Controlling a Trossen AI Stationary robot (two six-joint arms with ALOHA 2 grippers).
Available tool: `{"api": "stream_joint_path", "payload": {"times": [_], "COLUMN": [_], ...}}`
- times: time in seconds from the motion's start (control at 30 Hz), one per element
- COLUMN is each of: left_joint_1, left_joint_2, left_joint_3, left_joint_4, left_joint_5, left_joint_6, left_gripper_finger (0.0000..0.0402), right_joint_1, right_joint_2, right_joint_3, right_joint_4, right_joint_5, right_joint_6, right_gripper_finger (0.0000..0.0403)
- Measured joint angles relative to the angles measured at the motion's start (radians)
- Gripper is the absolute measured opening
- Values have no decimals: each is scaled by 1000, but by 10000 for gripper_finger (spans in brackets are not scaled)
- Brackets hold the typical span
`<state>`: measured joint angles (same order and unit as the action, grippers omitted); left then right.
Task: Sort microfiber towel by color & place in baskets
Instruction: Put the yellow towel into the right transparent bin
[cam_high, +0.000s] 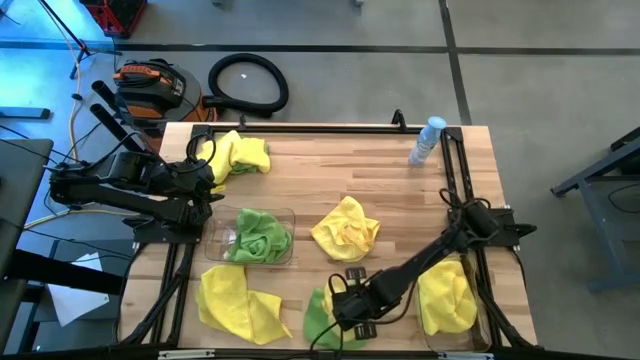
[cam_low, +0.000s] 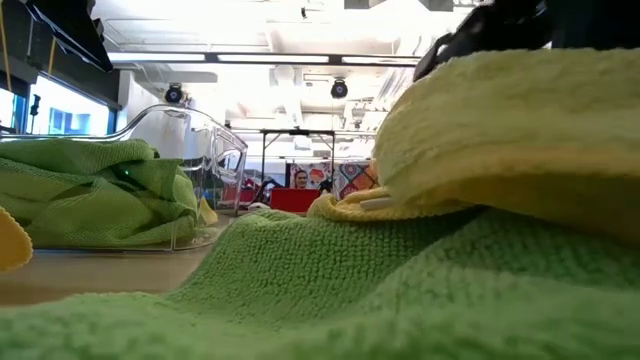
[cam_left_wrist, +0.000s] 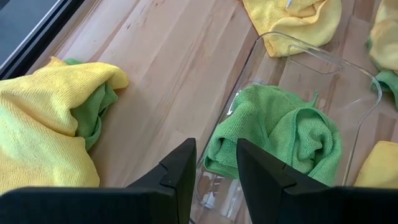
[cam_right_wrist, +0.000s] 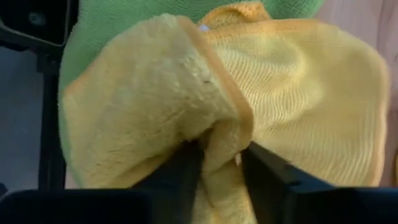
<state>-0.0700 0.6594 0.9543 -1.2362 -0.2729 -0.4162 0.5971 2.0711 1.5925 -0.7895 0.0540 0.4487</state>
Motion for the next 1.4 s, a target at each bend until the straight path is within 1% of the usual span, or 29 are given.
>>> {"api": "stream_joint_path", "payload": {"times": [0.1, 0.13, 0.3, 0.37, 0.47, 0.6, 0.7, 0.8, 0.93, 1.1, 1.17, 1.23, 1.4], "left_joint_1": [0, 0, 0, 0, 0, 0, 0, 0, 0, 0, 0, 0, 0], "left_joint_2": [0, 0, 0, 0, 0, 0, 0, 0, 0, 0, 0, 0, 0], "left_joint_3": [0, 0, 0, 0, 0, 0, 0, 0, 0, 0, 0, 0, 0], "left_joint_4": [0, 0, 0, 0, 0, 0, 0, 0, 1, 1, 1, 1, 1], "left_joint_5": [0, 0, 0, 0, 0, 0, 0, 0, 0, 0, 0, 0, 0], "left_joint_6": [6, 7, 7, 6, 7, 7, 7, 7, 7, 7, 7, 8, 7], "left_gripper_finger": [105, 105, 105, 105, 105, 105, 105, 105, 105, 105, 105, 105, 105], "right_joint_1": [16, 22, 47, 63, 95, 147, 190, 233, 283, 334, 353, 375, 425], "right_joint_2": [-5, -9, -57, -88, -144, -225, -281, -334, -379, -397, -403, -407, -403], "right_joint_3": [0, 0, 20, 32, 49, 81, 116, 152, 230, 371, 404, 421, 424], "right_joint_4": [-7, -15, -66, -73, -86, -158, -244, -349, -544, -780, -777, -784, -781], "right_joint_5": [2, 4, 103, 158, 254, 364, 448, 499, 485, 373, 338, 331, 247], "right_joint_6": [24, 36, 169, 210, 263, 343, 428, 507, 638, 814, 833, 839, 942], "right_gripper_finger": [27, 14, 18, 7, 7, 3, 3, 2, 2, 1, 1, 1, 1]}}
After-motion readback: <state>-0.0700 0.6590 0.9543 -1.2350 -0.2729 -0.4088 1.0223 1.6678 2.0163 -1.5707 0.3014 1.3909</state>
